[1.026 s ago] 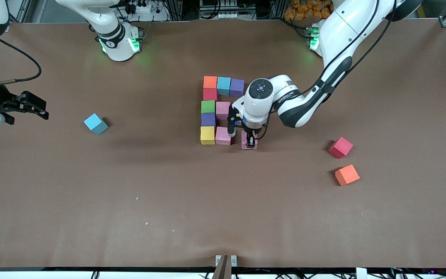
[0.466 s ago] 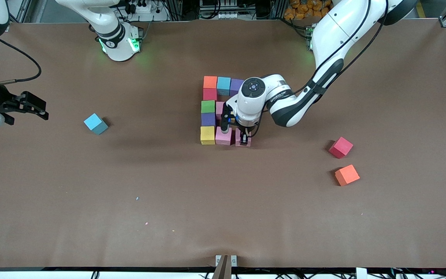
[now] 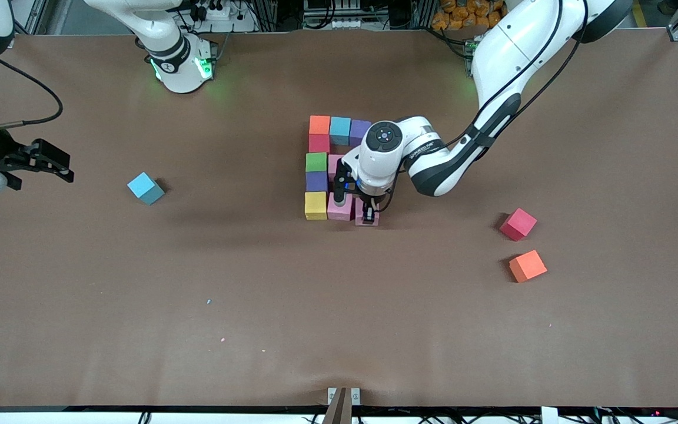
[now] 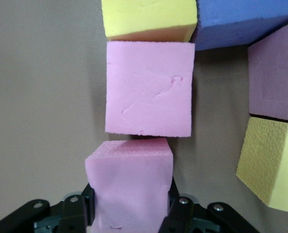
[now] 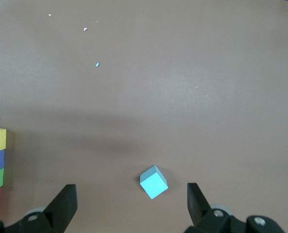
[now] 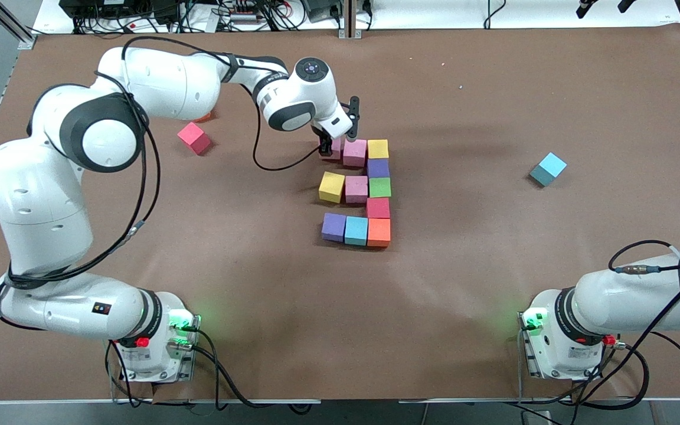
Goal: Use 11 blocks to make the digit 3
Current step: 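Lower the light pink cube against the placed pink cube with the left gripper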
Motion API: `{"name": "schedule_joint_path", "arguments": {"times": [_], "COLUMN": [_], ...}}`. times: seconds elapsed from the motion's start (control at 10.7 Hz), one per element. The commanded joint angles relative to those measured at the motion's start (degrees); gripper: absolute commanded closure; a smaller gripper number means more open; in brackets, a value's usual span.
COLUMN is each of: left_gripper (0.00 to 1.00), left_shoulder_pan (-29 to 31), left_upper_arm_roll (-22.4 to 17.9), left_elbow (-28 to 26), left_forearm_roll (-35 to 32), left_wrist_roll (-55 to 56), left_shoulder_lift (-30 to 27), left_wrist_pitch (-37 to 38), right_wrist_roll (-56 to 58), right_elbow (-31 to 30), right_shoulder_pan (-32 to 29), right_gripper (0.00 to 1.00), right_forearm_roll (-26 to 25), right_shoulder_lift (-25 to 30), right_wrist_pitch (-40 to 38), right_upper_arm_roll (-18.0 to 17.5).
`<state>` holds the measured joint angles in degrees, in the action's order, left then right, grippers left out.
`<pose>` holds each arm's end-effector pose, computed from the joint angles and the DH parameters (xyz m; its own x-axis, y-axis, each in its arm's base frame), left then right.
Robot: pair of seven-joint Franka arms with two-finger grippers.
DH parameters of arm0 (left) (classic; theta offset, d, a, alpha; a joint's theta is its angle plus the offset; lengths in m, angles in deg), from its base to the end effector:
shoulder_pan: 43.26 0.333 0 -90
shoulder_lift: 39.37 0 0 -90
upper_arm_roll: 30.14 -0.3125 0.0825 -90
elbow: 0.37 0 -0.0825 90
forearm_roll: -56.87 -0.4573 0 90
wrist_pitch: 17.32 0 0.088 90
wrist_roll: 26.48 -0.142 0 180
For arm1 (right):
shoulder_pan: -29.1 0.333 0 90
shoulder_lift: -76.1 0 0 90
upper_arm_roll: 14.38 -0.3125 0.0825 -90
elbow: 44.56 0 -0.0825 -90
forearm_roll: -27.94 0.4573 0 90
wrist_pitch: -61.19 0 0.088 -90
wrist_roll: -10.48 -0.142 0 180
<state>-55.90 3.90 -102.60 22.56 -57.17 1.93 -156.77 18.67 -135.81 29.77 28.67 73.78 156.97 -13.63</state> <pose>0.5048 -0.5048 0.1236 -0.0941 -0.9938 0.0599 -0.9923 0.0888 -0.0860 0.6500 0.0009 0.5573 0.9894 0.1398 0.0399 0.1402 -0.9901 -0.0066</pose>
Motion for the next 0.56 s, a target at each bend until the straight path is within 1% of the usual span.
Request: {"name": "schedule_joint_path", "arguments": {"times": [0.0,0.47], "left_gripper": [1.00,1.00], "left_shoulder_pan": [-0.89,-1.77], "left_upper_arm_roll": [-0.38,-0.55], "left_elbow": [1.41,1.50], "left_forearm_roll": [-1.55,-1.64], "left_wrist_roll": [-0.87,-1.66], "left_shoulder_lift": [0.89,1.15], "left_wrist_pitch": [0.05,0.05], "right_wrist_roll": [-0.28,-0.28], "right_elbow": [-0.06,-0.06], "right_shoulder_pan": [-0.32,-0.23], "right_gripper": [0.00,0.00], "right_forearm_roll": [0.15,0.24], "right_shoulder_lift": [0.03,0.12], "right_wrist_pitch": [0.45,0.02], "right_upper_arm_roll": [-0.32,-0.32]}}
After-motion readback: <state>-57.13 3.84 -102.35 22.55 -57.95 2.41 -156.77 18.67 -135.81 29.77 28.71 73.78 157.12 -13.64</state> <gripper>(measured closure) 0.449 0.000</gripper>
